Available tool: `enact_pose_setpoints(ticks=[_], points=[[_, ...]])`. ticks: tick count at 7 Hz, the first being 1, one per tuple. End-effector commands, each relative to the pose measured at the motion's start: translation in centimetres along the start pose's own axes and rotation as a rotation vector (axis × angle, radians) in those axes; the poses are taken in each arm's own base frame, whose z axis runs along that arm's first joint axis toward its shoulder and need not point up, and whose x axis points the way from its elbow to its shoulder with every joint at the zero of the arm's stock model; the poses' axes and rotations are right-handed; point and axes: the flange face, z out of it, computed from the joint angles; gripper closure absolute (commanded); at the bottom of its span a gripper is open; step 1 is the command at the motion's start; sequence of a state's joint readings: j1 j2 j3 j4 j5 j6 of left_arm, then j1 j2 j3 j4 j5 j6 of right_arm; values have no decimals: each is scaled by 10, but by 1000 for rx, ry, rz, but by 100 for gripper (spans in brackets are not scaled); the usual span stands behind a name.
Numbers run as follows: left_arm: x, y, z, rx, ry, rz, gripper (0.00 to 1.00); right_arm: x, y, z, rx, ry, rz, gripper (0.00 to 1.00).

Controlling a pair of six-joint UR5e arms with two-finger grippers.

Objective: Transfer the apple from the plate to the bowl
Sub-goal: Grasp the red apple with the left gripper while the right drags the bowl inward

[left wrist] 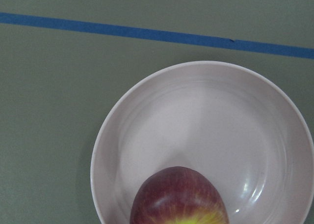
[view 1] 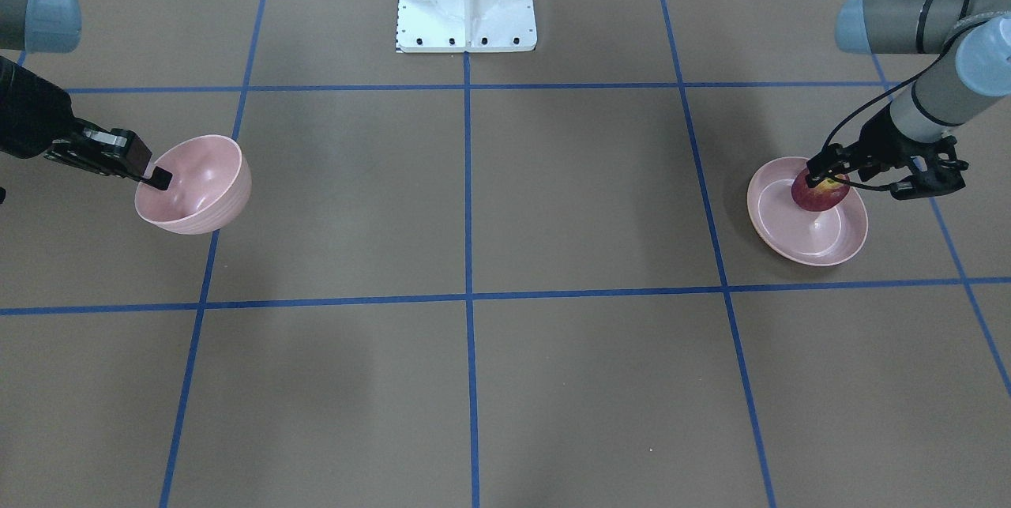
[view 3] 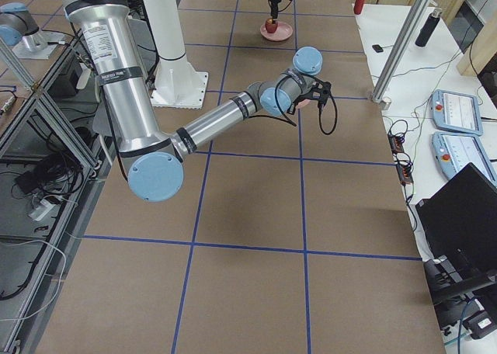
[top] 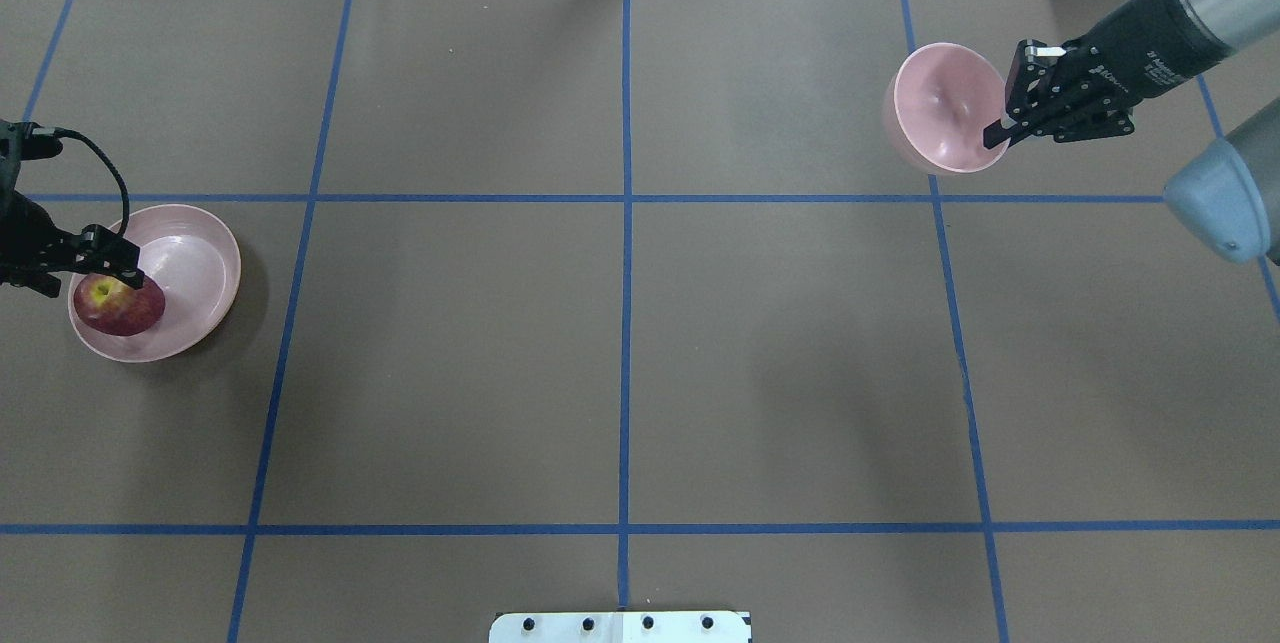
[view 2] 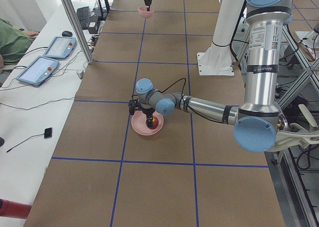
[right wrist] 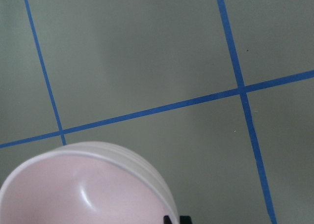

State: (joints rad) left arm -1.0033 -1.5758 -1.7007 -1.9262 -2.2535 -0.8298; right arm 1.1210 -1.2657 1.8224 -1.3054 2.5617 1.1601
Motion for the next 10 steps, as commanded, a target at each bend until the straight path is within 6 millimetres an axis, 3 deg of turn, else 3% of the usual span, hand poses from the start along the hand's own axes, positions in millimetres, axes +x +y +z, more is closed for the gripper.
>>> enact_pose_setpoints(ticks=[1,5,6,7,8,9,10], points=[[-1,-5,13,0,6,13,1,-26,7,15,6,5,-13,100],[13,-5,34,-32,-1,34,1,-40,19,40,-7,21,-45,100],[17,-4,34,-33,0,27,18,-56,24,52,-14,23,-63,100],[27,-7,29,-23,9,-9,70,-80,36,71,-17,35,-37,100],[31,-7,26,-23,12,-9,100,-99,44,84,-16,51,-40,100],[39,-8,20,-25,23,-2,100,-117,53,97,-26,69,-46,100],[65,-18,5,-30,14,-12,100,-132,63,118,-16,96,-63,100]])
